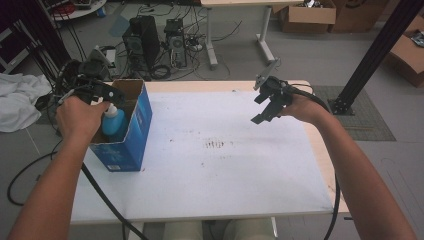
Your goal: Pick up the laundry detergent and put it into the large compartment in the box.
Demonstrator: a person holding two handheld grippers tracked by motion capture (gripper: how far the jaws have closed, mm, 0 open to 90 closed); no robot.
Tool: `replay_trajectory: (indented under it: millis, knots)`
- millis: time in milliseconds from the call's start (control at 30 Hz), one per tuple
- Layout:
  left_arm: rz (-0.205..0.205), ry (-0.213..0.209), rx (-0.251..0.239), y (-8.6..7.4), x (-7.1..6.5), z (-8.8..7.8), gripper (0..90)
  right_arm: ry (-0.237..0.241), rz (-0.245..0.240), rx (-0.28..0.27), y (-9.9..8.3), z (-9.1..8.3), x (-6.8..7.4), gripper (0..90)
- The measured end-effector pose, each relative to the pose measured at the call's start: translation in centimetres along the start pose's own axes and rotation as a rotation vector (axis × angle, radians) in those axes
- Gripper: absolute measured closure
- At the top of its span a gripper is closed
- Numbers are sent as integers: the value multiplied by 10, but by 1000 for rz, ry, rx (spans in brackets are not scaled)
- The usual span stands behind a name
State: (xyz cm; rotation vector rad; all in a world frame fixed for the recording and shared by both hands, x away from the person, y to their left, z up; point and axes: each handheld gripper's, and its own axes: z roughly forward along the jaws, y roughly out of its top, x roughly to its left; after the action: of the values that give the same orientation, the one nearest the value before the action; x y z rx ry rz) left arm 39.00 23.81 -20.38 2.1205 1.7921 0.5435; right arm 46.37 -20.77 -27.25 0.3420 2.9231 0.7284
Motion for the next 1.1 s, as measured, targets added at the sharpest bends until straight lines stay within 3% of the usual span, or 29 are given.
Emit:
replay_trajectory:
  millis: [233,500,900,1100]
  knots:
    - [75,-41,-6,5,-16,-9,251,-4,5,2,-1,-2,1,167]
    - [198,-108,-1,12,-44,-15,204,-5,4,7,-1,-2,2,167]
    - [339,-151,-14,20,-71,-18,187,-3,5,8,-1,-4,4,167]
    - [418,-192,-29,24,-86,-19,187,2,2,11,0,-3,6,167]
